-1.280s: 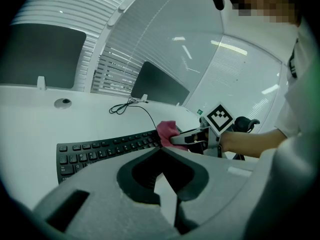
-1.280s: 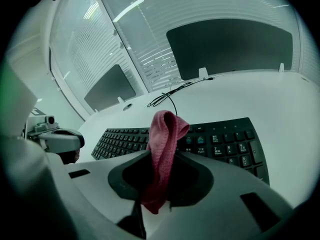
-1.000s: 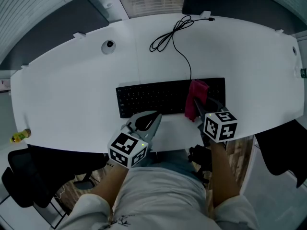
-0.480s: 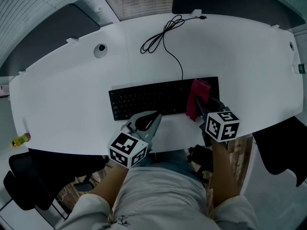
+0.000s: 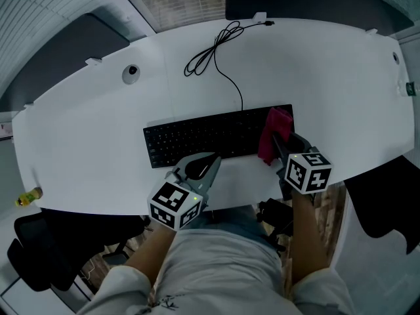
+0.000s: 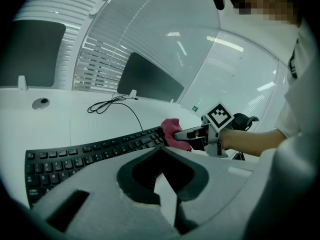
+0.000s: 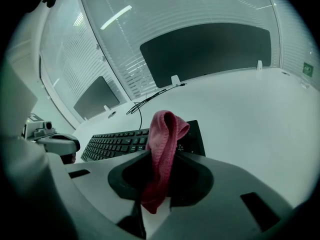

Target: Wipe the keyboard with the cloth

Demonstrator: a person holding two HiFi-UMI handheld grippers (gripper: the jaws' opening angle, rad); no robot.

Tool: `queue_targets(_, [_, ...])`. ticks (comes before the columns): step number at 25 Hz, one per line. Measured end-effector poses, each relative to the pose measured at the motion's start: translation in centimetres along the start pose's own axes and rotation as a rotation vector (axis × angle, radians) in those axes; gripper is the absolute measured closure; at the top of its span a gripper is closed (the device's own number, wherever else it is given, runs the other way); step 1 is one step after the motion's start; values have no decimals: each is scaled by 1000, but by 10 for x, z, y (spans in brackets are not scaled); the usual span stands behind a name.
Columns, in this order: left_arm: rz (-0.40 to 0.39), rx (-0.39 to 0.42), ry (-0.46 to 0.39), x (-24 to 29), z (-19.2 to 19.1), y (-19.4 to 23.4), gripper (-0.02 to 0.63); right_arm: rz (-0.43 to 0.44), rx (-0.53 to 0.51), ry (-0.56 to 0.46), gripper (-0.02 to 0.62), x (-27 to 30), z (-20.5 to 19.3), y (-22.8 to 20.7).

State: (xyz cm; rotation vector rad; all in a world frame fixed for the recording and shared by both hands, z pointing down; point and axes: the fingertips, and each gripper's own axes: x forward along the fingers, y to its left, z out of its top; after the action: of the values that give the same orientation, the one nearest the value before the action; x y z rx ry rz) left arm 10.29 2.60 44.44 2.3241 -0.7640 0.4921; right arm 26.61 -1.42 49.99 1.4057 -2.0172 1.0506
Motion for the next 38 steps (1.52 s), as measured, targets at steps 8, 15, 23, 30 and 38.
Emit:
queue_targets(8, [-8,4,5,6,1,-4,595,-51,33,-21,514,-12,2,-28])
queue_targets(15, [-17,9,12,11,2,-7,595,-95,62,-36,514,-22,3,-51])
queue_targets(23, [-28,18,21,16,2,-13,595,-123,78,-43,514,-30,0,-65])
queue_targets(30, [-27,19,23,13,2,-13,595,-124,82,-48,514,-32,1,-64])
queue_targets(38, [-29,23,13,6,1,-12,595,-104,84,-77,514,-36,7,-50])
